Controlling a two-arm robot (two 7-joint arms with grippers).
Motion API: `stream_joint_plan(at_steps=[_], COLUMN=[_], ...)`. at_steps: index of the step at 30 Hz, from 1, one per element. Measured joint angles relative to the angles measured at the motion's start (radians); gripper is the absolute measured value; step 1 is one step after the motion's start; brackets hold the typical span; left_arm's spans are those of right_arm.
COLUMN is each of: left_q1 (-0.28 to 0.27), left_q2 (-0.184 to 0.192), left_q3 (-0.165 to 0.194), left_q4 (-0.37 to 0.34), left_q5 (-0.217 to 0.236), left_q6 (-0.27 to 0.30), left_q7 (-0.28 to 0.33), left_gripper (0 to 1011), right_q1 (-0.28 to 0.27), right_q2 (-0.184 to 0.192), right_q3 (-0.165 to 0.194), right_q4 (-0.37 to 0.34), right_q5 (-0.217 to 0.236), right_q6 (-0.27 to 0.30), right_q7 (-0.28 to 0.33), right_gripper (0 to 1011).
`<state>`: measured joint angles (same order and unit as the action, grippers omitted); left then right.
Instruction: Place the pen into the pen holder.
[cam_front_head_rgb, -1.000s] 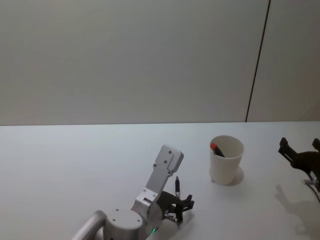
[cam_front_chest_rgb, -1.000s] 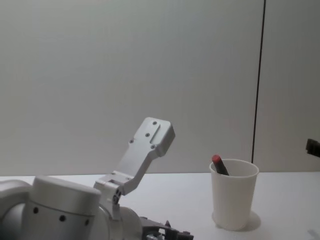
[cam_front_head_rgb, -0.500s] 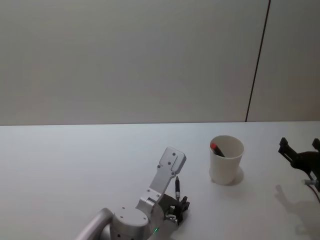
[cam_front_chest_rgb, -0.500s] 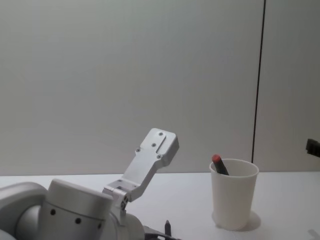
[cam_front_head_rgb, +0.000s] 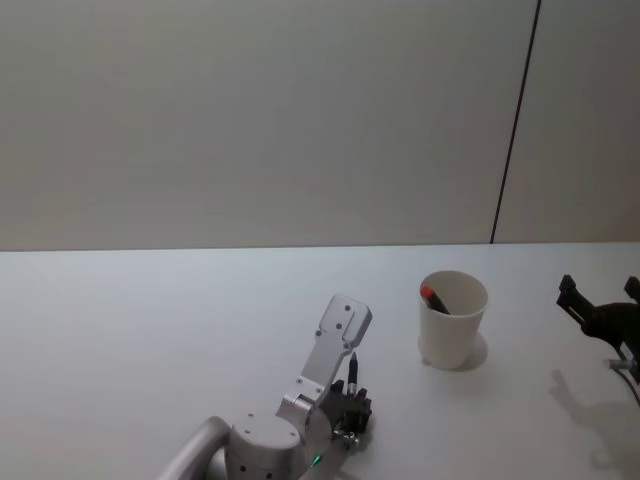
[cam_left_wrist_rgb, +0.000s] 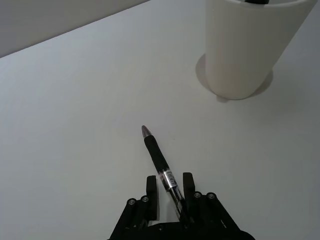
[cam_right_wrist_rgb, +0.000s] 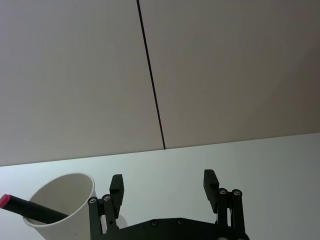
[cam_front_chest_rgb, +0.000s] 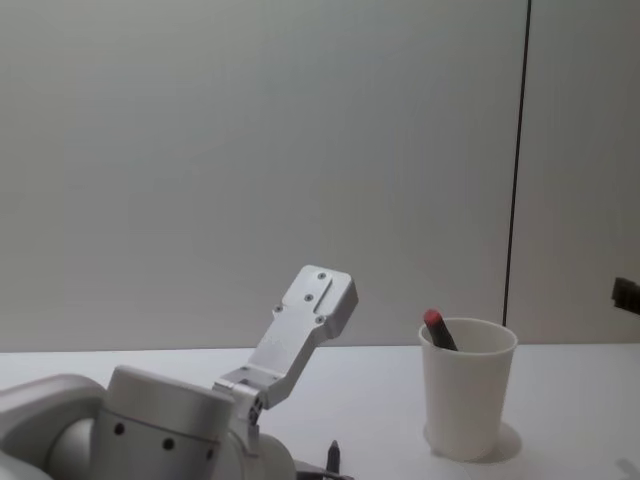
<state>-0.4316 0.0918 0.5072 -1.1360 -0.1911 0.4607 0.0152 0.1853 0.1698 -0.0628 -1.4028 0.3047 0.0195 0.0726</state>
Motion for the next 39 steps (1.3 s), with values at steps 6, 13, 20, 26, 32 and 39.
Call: stream_joint_plan(at_steps=[6,13,20,26,32,39], left_q1=[-0.002,-0.003,-0.001,0.006,0.016,0.027], left_q2=[-0.005,-0.009,-0.008,0.001,0.016,0.035], left_q3=[-0.006,-0.013,-0.018,-0.025,-0.034,-0.045], left_q4=[0.014,0.025,0.022,-0.007,-0.055,-0.112], left_q5=[-0.021,-0.041,-0.037,-0.014,0.017,0.058], left_q6=[-0.008,-0.020,-0.030,-0.054,-0.080,-0.118], left_q7=[0.000,0.000,0.001,0.008,0.015,0.020], left_gripper=[186,130,130,130,130,130], right_q1=[0.000,0.000,0.000,0.000,0.000,0.000], right_q2=[0.000,0.000,0.000,0.000,0.000,0.000], right_q3=[0.000,0.000,0.000,0.000,0.000,0.000], right_q4=[0.000,0.000,0.000,0.000,0.000,0.000], right_q5=[0.000,0.000,0.000,0.000,0.000,0.000], right_q6=[0.000,0.000,0.000,0.000,0.000,0.000], right_q7=[0.000,0.000,0.000,0.000,0.000,0.000], right_gripper=[1001,1001,1001,1001,1001,1001])
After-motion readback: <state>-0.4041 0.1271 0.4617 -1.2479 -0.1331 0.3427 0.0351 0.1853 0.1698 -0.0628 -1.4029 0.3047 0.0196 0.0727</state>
